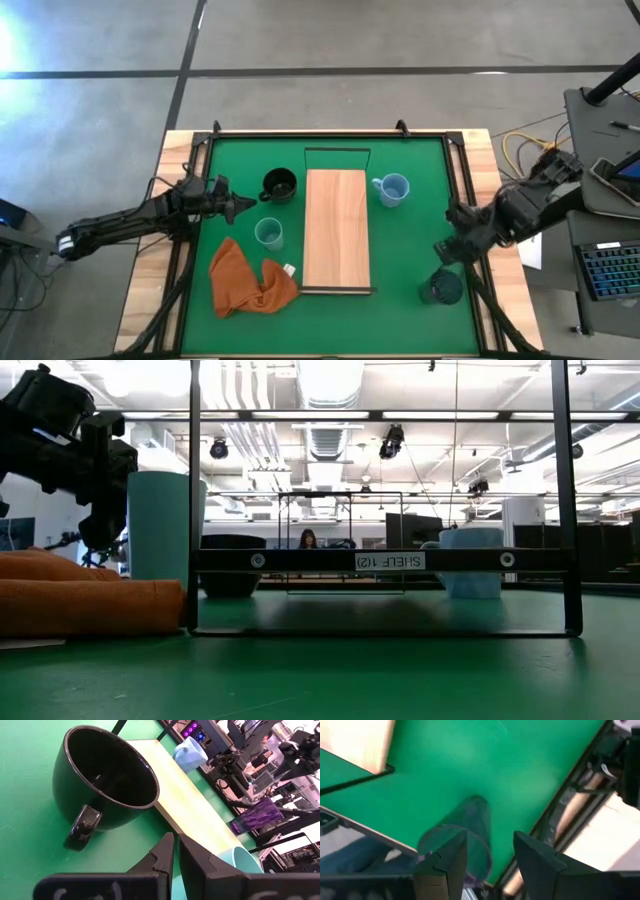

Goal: Stack small to large cups/mugs on shelf
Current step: Put the purple glass cup on the shelf

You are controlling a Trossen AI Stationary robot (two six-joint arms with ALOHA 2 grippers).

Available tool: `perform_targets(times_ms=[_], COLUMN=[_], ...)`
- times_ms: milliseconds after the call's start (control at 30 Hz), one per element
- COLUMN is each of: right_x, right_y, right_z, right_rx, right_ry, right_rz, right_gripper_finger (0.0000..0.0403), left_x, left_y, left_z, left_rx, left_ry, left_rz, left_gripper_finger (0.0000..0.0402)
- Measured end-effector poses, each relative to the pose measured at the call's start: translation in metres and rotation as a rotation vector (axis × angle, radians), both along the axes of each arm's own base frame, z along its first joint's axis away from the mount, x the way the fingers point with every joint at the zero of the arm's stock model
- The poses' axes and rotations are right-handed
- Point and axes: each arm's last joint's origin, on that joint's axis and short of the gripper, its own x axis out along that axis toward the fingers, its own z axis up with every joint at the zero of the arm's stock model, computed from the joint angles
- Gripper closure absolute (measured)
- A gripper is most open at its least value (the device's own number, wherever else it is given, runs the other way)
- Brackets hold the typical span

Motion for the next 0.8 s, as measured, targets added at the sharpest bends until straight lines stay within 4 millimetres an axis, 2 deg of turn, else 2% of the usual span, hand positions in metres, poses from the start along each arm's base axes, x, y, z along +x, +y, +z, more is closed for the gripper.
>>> perform_targets(times_ms=[133, 367, 500, 800], right_x=[0.003, 0.000, -0.004, 0.003], right_y=[0.020, 0.062, 0.071, 0.082], right_z=[0.001, -0.024, -0.031, -0.049], right_rx=[-0.058, -0.130, -0.156, -0.222], right_ry=[-0.018, 0.096, 0.114, 0.156], right_rz=[0.020, -0.020, -0.108, -0.112], right_gripper_finger=[0.0250, 0.0250, 0.0250, 0.0250], left_x=[0.000, 0.001, 0.001, 0.001], left_y=[0.000, 0.000, 0.000, 0.001], left_z=[0.000, -0.001, -0.002, -0.003], left_rx=[0.000, -0.006, -0.009, -0.010], left_ry=[0.001, 0.015, 0.021, 0.025], left_rz=[0.000, 0.000, 0.001, 0.001], left_gripper_finger=[0.0391, 0.0391, 0.0391, 0.0391])
